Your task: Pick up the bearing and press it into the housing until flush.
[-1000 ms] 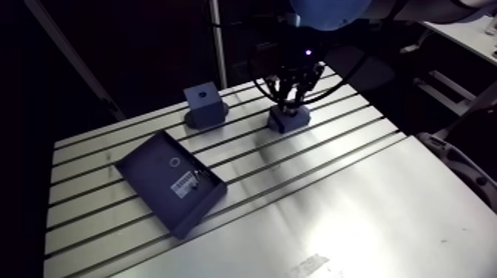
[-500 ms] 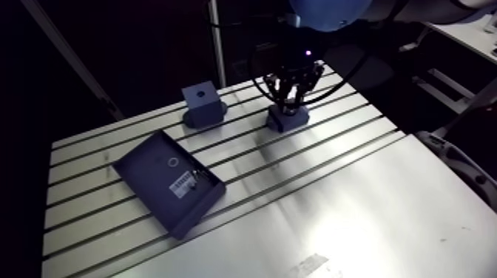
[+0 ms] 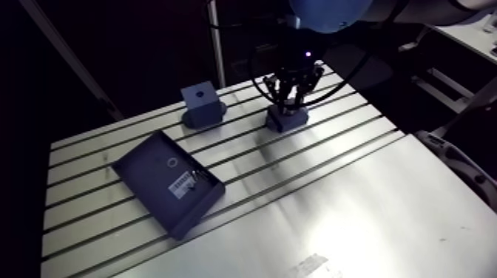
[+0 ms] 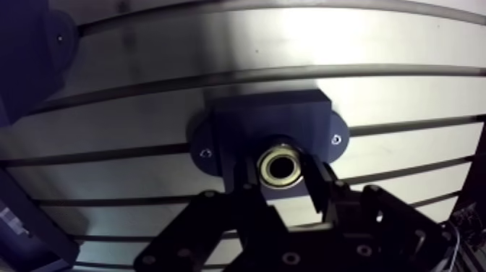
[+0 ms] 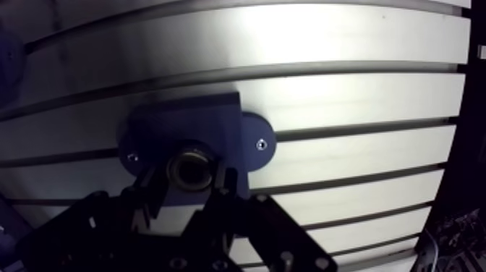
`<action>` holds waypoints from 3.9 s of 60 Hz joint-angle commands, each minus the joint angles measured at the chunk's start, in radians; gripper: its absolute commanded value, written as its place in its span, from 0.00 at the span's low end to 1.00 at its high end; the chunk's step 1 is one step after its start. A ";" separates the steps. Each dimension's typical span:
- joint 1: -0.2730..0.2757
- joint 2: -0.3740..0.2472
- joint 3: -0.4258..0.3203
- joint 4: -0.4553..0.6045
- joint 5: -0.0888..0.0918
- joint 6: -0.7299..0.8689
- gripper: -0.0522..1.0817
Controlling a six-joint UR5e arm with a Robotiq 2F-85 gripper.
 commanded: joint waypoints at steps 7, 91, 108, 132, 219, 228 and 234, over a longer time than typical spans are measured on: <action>0.003 -0.001 0.000 0.001 0.000 0.000 0.58; 0.001 0.003 -0.004 -0.001 0.000 0.000 0.58; 0.001 0.002 0.001 -0.002 0.000 0.000 0.58; 0.003 0.002 -0.004 -0.002 -0.001 0.000 0.58; 0.005 -0.083 -0.033 0.038 0.006 0.003 0.05; 0.009 -0.090 -0.053 0.092 0.007 -0.049 0.70; 0.001 -0.090 -0.053 0.096 0.023 -0.086 0.99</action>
